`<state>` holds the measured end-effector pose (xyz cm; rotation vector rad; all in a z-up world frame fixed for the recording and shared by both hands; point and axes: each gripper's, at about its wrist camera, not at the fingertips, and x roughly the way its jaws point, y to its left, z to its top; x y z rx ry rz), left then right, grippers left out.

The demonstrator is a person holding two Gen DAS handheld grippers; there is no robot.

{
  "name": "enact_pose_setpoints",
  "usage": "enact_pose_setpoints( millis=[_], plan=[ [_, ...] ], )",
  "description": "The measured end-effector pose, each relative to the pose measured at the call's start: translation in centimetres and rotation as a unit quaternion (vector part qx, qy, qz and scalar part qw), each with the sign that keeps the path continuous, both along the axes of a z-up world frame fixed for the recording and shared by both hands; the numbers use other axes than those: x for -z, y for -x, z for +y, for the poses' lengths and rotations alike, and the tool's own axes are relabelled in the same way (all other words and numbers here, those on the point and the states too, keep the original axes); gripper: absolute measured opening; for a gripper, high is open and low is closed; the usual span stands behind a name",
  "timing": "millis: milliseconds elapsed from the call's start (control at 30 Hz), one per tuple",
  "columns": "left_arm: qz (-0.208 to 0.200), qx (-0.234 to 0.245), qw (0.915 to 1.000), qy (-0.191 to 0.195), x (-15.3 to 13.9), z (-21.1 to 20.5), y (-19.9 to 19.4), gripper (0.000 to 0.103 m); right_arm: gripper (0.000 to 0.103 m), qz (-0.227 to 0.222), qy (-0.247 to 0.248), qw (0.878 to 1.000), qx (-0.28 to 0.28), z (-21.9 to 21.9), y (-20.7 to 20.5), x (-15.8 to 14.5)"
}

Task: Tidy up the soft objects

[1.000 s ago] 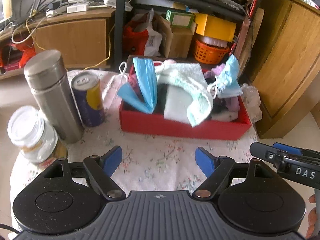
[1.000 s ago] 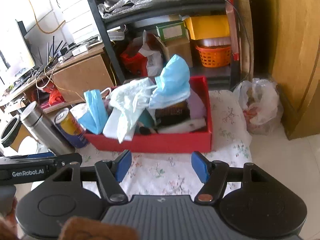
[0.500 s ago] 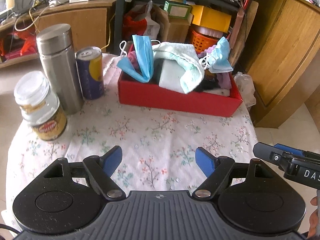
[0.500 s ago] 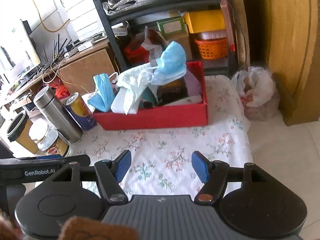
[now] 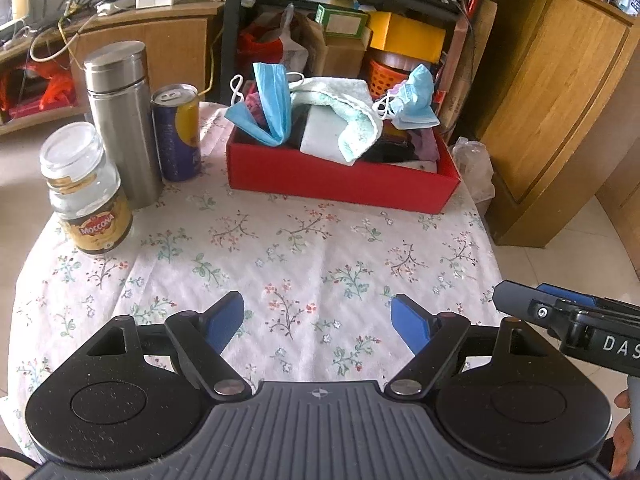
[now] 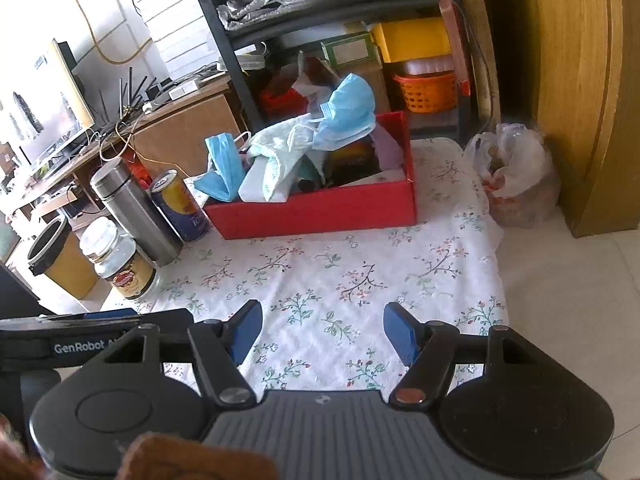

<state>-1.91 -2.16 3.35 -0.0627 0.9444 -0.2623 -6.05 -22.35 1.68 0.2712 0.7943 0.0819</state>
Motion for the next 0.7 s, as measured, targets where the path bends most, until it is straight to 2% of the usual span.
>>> enact_pose_setpoints(
  millis=[367, 700],
  plan=[
    [-0.010, 0.008, 0.9999, 0.001, -0.5, -0.1, 1.8, 0.080, 0.039, -0.006, -0.007, 1.000, 0.000, -0.1, 1.7, -0.2],
    [-0.020, 0.008, 0.9998, 0.007, -0.5, -0.5, 1.9, 0.080, 0.039, -0.019, -0.010, 1.000, 0.011, -0.1, 1.6, -0.2]
  ],
)
